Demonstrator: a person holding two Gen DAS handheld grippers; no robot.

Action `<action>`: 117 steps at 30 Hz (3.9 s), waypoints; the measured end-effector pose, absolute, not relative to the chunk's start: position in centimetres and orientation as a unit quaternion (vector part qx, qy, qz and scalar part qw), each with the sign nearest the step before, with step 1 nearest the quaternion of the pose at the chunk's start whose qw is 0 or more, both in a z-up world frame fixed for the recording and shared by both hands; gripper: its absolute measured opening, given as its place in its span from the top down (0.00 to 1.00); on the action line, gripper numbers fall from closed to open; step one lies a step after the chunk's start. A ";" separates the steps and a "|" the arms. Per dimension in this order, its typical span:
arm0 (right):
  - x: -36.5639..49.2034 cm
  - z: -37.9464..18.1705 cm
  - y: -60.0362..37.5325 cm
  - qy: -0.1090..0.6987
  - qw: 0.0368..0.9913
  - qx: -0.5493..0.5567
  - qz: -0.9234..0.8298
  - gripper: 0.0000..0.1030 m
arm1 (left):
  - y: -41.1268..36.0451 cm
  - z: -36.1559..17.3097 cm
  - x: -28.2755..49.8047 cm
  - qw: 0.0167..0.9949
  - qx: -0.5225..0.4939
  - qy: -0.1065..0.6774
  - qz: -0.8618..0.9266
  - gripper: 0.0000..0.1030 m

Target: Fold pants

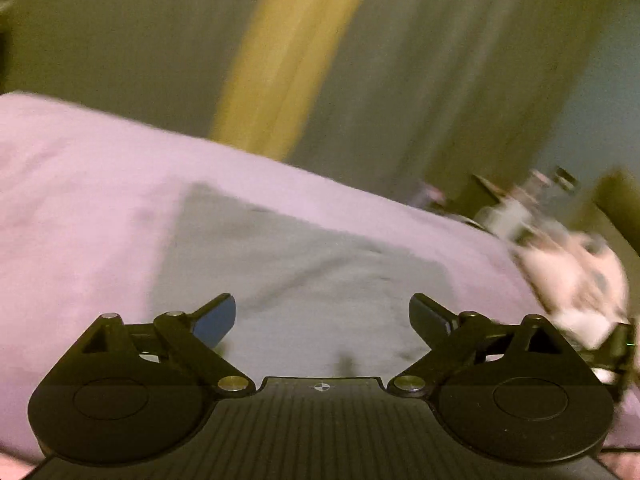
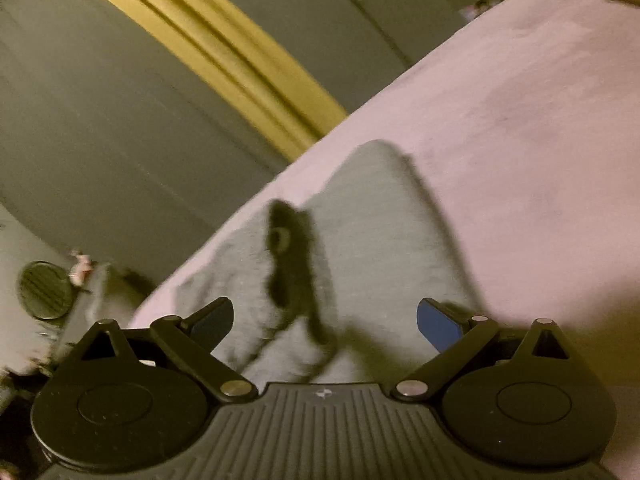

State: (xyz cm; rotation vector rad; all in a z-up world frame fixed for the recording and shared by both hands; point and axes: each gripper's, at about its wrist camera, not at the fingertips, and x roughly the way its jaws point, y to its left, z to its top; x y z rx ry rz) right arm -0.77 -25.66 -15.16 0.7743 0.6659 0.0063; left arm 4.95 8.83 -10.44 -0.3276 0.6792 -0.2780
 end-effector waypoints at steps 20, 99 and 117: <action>10.6 -17.8 -23.4 0.466 0.821 0.322 0.075 0.34 | 18.0 -15.3 6.2 0.872 -0.253 0.410 0.084 0.06; 9.9 -18.6 -30.8 0.467 0.843 0.239 0.120 0.04 | 8.2 -17.0 18.2 0.829 -0.078 0.504 -0.230 0.00; 10.3 -15.5 -27.3 0.452 0.864 0.185 0.125 0.38 | 6.8 -15.8 18.5 0.839 -0.081 0.489 -0.224 0.68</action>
